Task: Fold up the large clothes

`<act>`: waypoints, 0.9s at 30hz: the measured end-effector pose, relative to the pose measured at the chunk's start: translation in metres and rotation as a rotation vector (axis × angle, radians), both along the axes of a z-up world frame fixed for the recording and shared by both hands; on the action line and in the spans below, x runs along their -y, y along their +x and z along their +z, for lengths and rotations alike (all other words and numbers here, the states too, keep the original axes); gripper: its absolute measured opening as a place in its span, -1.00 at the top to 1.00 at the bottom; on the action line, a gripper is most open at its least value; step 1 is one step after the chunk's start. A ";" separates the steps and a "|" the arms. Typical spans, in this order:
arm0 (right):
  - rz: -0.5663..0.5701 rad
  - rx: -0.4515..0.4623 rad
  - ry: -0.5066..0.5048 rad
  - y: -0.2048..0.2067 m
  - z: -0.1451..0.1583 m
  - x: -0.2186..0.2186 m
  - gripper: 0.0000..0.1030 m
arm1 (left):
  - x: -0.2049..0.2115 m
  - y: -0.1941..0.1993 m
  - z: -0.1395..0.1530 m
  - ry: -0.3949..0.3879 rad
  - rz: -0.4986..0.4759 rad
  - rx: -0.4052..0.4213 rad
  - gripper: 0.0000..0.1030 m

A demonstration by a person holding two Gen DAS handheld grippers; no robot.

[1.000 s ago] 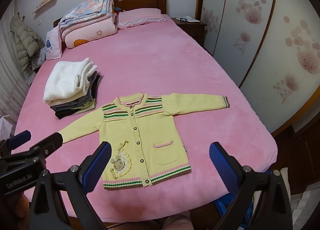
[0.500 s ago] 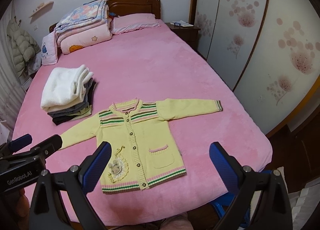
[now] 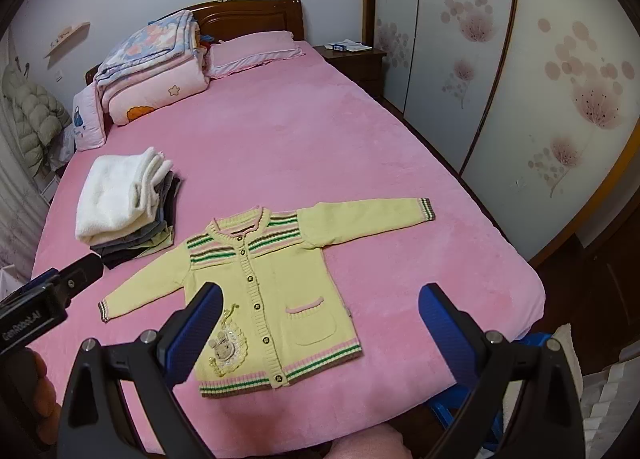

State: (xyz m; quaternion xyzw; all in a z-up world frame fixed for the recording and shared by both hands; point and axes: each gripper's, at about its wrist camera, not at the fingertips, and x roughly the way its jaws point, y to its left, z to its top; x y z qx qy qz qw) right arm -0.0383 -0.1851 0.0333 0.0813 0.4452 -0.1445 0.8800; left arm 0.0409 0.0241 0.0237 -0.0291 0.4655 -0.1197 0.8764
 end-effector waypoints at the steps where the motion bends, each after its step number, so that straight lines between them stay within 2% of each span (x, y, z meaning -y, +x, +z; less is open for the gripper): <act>1: -0.003 0.003 0.004 0.001 0.000 0.004 -0.92 | 0.004 0.002 0.000 0.005 -0.007 0.003 -0.96; 8: 0.012 0.037 0.023 0.024 0.004 0.057 -0.92 | 0.064 0.031 0.000 0.077 -0.045 0.030 -0.96; 14: 0.020 0.012 0.045 0.066 -0.022 0.135 -0.92 | 0.127 0.071 -0.005 0.101 -0.035 0.055 -0.96; 17: 0.018 -0.021 0.055 0.086 -0.046 0.174 -0.92 | 0.164 0.095 -0.023 0.125 -0.024 0.045 -0.96; 22: 0.014 -0.080 0.095 0.119 -0.099 0.240 -0.91 | 0.215 0.130 -0.070 0.147 -0.006 0.025 -0.96; 23: 0.017 -0.087 0.106 0.126 -0.111 0.251 -0.87 | 0.225 0.137 -0.082 0.158 -0.003 0.017 -0.96; 25: 0.020 -0.120 0.132 0.140 -0.138 0.271 -0.67 | 0.243 0.151 -0.107 0.169 -0.002 -0.008 -0.96; 27: 0.019 -0.157 0.173 0.155 -0.167 0.291 -0.62 | 0.256 0.160 -0.130 0.180 0.003 -0.030 -0.96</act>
